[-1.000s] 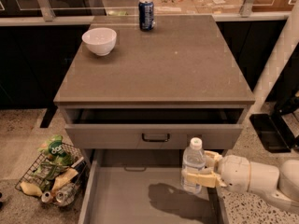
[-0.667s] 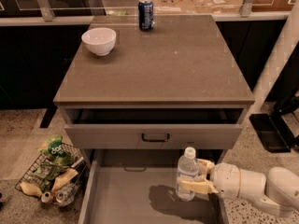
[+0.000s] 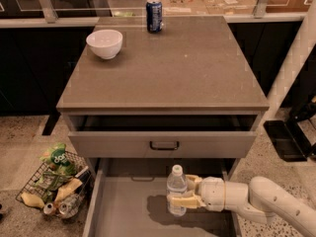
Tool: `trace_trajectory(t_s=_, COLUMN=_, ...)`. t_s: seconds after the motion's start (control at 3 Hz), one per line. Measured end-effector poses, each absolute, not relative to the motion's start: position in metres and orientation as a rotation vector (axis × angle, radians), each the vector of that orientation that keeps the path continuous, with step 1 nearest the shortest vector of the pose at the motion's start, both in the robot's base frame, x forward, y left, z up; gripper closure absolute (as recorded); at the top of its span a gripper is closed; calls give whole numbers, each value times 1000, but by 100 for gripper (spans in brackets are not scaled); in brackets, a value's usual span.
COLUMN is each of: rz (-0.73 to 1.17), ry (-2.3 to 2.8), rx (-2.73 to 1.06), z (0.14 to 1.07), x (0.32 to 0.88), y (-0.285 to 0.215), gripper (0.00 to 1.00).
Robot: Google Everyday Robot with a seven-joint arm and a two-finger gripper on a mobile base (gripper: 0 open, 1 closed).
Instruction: Place blue plastic bottle into middle drawer
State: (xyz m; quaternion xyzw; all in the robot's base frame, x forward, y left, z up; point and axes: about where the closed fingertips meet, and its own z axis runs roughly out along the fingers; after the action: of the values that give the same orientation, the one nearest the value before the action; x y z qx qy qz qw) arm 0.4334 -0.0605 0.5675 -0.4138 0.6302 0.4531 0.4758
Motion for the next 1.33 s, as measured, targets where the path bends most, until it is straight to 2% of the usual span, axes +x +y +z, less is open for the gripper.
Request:
trace_trajectory(t_s=0.67, rz=1128, ry=1507, rx=-1009, z=549, x=445, y=-50, gripper=100)
trace_trajectory(t_s=1.33, rz=1235, ry=1437, rx=-1051, z=494, x=471, y=-9, gripper=100)
